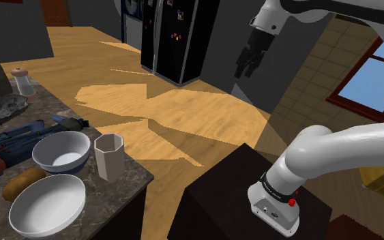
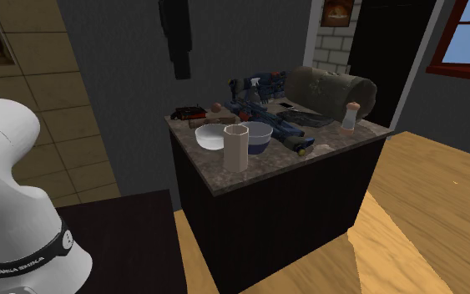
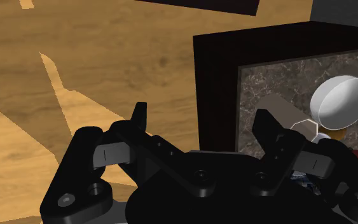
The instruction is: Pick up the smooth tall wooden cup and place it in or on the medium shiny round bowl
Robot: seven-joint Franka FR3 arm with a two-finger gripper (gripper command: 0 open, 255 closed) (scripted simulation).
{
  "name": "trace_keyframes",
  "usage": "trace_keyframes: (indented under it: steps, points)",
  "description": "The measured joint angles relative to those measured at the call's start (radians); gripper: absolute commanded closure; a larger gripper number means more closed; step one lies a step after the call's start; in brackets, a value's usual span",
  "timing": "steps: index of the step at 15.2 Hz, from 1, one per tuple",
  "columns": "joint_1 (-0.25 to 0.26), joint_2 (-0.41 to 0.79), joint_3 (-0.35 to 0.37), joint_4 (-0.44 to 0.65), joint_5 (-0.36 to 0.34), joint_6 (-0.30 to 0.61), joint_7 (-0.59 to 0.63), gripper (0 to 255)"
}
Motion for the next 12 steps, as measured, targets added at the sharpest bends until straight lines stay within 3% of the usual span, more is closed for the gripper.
trace_keyframes:
  steps: [3,12]
  points:
    - [0.007,0.017,0.015,-0.012,0.007,0.03,0.01,0]
    - [0.067,0.191,0.154,-0.058,0.066,0.263,0.119,0]
